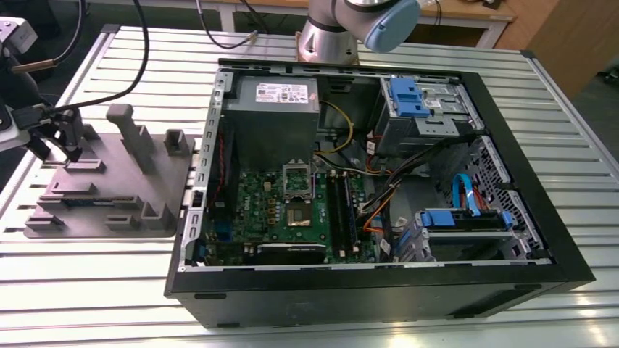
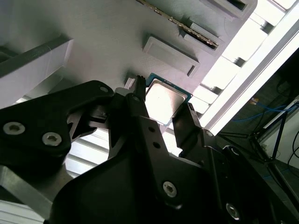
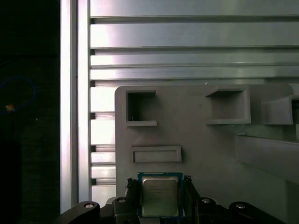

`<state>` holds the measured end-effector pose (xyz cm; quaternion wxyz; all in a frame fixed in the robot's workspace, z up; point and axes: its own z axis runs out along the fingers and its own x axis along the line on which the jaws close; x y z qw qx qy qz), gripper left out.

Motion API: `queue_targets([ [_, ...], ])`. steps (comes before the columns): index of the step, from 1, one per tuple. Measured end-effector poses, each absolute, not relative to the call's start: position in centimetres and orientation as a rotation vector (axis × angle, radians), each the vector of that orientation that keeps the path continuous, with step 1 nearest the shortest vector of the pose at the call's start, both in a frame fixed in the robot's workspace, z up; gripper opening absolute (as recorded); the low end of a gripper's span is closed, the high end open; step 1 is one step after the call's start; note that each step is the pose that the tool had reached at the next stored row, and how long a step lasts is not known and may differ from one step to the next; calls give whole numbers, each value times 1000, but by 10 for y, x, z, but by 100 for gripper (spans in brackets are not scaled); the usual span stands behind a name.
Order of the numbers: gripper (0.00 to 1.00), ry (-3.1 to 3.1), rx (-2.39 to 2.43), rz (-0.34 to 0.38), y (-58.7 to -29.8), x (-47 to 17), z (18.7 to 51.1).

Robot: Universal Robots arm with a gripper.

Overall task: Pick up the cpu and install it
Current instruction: 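Pick up the cpu and move it towards the insertion slot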

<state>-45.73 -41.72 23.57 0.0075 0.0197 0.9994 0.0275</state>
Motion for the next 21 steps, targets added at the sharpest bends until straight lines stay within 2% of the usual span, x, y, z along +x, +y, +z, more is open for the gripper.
queue_targets([
  [21,47,3125,62,86,-417,-457,240],
])
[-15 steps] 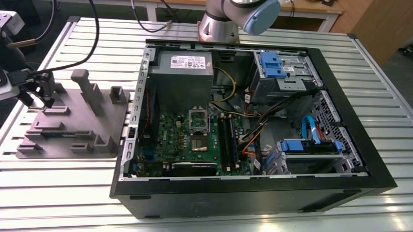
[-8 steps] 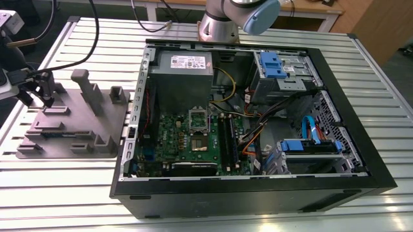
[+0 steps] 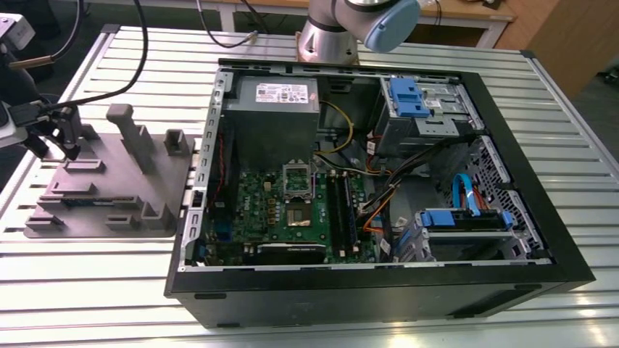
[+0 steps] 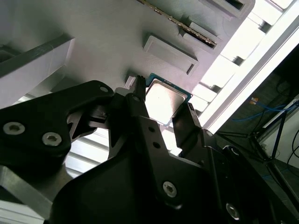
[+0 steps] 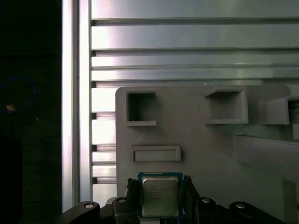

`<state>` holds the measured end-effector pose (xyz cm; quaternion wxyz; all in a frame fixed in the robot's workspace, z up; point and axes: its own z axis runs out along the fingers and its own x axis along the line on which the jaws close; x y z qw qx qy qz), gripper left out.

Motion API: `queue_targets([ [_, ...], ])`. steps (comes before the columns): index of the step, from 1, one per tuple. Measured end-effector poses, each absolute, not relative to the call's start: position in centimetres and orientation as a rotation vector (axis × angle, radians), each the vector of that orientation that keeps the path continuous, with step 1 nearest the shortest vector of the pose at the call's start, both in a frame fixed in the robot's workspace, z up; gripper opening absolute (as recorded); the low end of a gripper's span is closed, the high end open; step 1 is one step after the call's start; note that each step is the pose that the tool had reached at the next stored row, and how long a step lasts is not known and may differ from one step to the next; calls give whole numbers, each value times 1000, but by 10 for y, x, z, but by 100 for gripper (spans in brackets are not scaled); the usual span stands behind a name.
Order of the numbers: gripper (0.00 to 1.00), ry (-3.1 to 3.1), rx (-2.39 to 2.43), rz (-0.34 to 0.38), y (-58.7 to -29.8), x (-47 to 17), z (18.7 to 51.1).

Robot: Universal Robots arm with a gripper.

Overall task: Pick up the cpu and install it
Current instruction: 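Pick up the cpu and move it towards the insertion slot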

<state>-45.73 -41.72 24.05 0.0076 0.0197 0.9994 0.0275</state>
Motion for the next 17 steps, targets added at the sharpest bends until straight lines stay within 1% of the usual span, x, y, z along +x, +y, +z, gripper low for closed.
queue_targets([
  [17,47,3125,62,86,-417,-457,244],
])
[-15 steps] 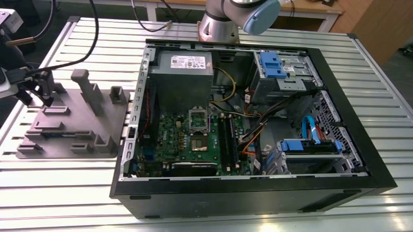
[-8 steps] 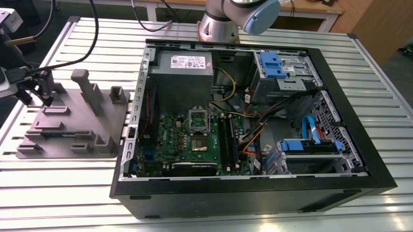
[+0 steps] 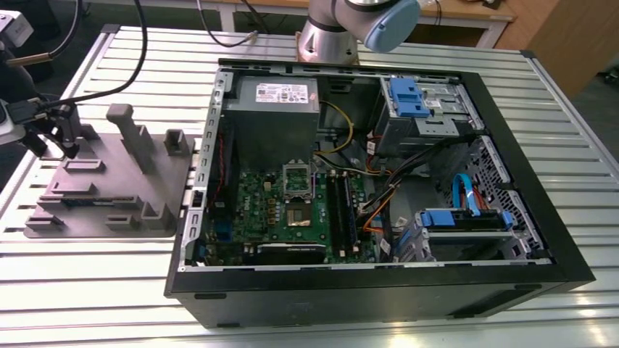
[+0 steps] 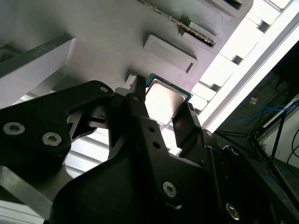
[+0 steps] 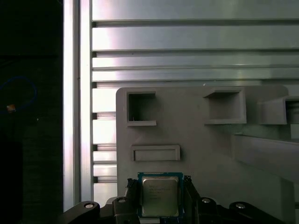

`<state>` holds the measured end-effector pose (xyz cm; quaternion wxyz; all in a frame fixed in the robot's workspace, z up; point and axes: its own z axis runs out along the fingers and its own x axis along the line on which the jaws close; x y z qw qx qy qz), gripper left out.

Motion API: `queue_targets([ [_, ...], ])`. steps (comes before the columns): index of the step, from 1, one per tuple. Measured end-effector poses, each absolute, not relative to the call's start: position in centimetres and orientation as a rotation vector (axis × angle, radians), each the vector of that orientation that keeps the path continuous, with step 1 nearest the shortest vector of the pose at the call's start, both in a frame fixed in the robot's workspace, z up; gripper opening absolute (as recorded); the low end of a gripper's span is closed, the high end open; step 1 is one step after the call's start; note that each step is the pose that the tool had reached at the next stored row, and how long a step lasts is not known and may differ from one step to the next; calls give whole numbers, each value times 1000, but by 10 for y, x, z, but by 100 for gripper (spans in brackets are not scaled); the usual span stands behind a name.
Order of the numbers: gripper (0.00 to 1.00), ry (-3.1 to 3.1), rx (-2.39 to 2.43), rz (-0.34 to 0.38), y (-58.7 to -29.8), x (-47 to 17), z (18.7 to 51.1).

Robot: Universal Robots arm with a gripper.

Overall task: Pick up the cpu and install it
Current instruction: 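Pick up the cpu and move it towards the insertion slot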

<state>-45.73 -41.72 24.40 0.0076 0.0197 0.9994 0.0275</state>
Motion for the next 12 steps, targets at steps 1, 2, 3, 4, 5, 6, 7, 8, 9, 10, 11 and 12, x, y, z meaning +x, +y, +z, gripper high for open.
queue_targets([
  [1,47,3125,62,86,-417,-457,244],
  [2,47,3125,62,86,-417,-457,244],
  [3,47,3125,62,86,-417,-457,244],
  [4,47,3125,62,86,-417,-457,244],
  [5,47,3125,62,86,-417,-457,244],
  [6,47,3125,61,86,-417,-457,245],
  [7,47,3125,61,86,-417,-457,245],
  [8,47,3125,62,86,-417,-457,245],
  [9,47,3125,61,86,-417,-457,245],
  [10,47,3125,62,86,-417,-457,246],
  [11,47,3125,61,86,-417,-457,246],
  [12,47,3125,62,86,-417,-457,246],
])
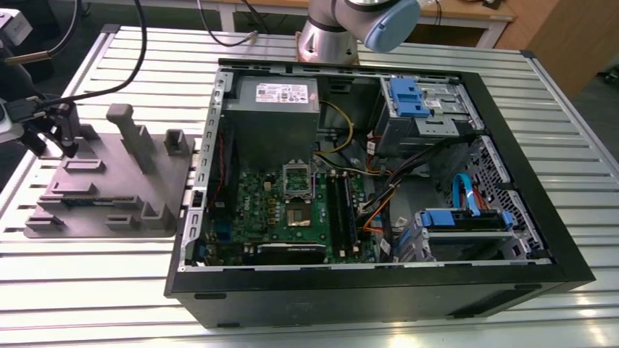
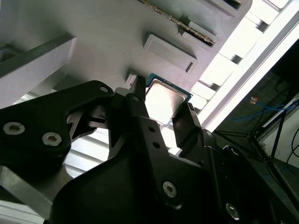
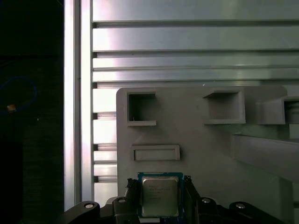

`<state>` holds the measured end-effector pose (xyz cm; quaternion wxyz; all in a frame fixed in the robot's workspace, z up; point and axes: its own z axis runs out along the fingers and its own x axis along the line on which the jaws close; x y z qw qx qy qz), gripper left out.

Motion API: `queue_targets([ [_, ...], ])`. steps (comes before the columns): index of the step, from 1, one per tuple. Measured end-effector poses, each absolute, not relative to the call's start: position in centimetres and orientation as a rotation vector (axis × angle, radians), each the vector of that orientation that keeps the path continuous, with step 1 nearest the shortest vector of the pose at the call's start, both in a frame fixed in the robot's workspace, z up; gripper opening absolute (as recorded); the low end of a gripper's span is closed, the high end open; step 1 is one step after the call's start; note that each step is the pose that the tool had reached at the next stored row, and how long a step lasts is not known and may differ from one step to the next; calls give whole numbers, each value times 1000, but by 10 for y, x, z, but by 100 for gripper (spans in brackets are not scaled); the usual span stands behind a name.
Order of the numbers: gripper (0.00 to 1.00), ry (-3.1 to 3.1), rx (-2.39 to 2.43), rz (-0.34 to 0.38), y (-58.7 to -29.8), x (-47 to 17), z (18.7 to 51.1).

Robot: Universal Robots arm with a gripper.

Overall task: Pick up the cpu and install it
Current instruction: 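Pick up the cpu and move it towards the insertion slot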

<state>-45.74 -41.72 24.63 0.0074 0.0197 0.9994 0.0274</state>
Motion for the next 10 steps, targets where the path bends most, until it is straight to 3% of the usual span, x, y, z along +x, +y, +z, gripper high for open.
queue_targets([
  [10,47,3125,62,86,-417,-457,251],
])
